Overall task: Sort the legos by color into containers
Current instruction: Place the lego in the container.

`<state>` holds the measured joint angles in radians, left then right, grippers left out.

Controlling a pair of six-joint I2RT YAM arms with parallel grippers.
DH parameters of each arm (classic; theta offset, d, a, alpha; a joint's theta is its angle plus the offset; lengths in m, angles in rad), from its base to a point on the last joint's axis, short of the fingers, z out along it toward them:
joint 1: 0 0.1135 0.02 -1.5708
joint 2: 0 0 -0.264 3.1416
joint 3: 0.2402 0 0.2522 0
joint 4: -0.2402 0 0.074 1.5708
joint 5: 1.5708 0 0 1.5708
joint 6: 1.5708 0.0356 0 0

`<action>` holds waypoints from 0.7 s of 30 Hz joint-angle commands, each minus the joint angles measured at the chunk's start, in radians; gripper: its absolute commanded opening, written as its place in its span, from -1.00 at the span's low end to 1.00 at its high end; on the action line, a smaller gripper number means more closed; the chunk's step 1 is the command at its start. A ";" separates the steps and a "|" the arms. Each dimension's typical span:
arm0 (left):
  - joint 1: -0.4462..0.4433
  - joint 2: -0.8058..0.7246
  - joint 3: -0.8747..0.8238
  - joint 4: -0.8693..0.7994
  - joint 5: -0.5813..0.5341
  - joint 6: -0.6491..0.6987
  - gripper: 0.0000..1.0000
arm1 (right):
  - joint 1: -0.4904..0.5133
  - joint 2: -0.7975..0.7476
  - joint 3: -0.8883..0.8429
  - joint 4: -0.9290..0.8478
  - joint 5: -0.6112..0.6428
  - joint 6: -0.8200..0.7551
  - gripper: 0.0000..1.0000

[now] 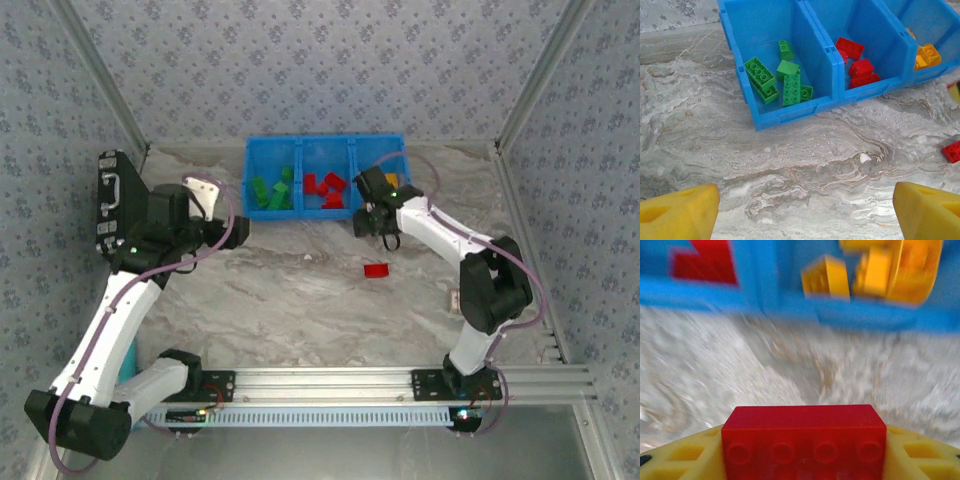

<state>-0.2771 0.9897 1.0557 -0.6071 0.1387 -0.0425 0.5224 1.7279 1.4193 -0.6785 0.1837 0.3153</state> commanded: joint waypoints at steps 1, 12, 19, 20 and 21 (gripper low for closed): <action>-0.007 -0.007 0.007 -0.008 -0.008 0.016 0.80 | 0.022 0.009 0.119 0.010 0.040 -0.118 0.01; -0.005 0.015 0.038 -0.036 -0.031 0.039 0.80 | 0.042 0.319 0.519 0.151 0.018 -0.235 0.01; 0.004 0.028 0.049 -0.038 -0.043 0.057 0.81 | 0.052 0.541 0.728 0.140 -0.014 -0.233 0.03; 0.006 0.034 0.054 -0.028 -0.044 0.052 0.81 | 0.051 0.562 0.750 0.135 -0.016 -0.226 0.04; 0.006 0.039 0.064 -0.024 -0.041 0.049 0.81 | 0.049 0.582 0.768 0.128 -0.021 -0.220 0.06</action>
<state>-0.2768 1.0195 1.0618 -0.6342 0.1047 -0.0082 0.5697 2.2719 2.1128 -0.5343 0.1810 0.0990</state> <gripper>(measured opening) 0.905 0.615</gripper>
